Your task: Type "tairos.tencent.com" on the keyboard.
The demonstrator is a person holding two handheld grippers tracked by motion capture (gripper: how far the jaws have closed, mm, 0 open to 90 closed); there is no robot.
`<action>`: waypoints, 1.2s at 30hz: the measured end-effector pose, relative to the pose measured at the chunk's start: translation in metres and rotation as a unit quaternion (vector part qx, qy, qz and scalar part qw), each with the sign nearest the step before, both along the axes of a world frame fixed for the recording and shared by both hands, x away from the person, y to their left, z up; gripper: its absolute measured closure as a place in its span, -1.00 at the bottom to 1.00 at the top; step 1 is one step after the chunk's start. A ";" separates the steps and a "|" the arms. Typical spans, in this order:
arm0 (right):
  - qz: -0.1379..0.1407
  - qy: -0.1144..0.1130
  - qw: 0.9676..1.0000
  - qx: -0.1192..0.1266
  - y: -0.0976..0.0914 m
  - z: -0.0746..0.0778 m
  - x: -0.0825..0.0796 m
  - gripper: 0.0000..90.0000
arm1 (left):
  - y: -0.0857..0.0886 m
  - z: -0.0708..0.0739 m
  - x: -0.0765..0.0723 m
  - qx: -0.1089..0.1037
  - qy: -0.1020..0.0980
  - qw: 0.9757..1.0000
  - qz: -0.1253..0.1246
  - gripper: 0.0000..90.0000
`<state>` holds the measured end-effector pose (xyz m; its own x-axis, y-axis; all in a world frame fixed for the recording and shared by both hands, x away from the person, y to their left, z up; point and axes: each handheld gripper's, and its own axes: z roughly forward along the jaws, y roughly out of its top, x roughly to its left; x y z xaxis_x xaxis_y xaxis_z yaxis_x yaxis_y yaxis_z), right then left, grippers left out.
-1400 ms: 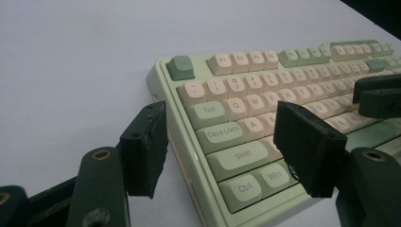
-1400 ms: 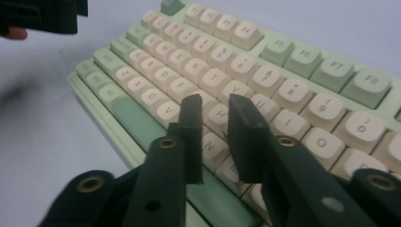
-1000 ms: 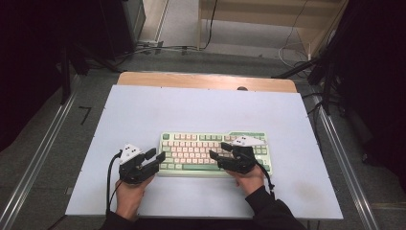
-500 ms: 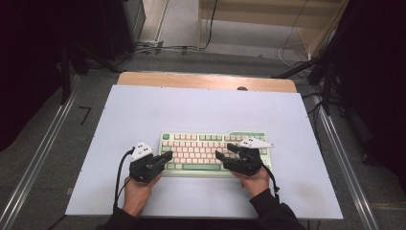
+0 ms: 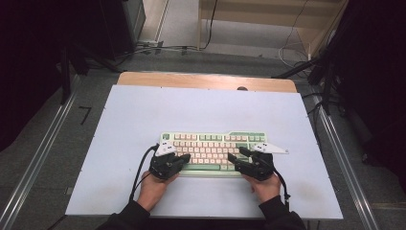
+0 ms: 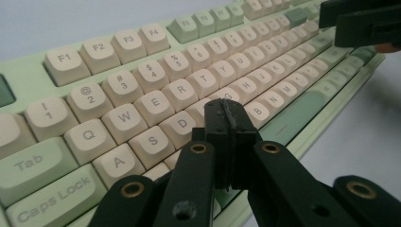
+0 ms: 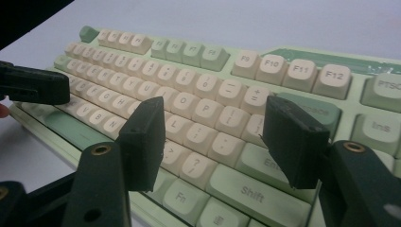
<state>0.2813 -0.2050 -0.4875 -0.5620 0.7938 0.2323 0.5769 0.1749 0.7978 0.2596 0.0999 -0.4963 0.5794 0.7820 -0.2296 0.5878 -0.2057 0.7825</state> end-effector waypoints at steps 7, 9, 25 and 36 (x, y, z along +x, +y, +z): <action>-0.012 0.000 1.000 0.001 -0.008 0.000 -0.004 -0.14 | -0.005 0.001 0.003 0.009 0.005 1.000 0.001 1.00; -0.014 0.000 1.000 0.003 -0.009 0.000 -0.004 -0.14 | -0.005 0.000 0.003 0.013 0.008 1.000 -0.001 1.00; 0.001 -0.003 1.000 0.001 -0.004 0.000 -0.004 0.18 | 0.004 0.010 -0.006 -0.032 -0.043 0.998 0.024 0.49; 0.067 -0.022 0.997 -0.032 0.025 0.000 -0.003 0.90 | 0.021 0.010 -0.016 -0.025 -0.046 0.996 0.071 0.00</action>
<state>0.2784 -0.1800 -0.4879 -0.6722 0.7238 0.1557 0.5098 0.2999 0.8063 0.2438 0.1207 -0.4867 0.4848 0.8464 -0.2206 0.5331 -0.0860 0.8417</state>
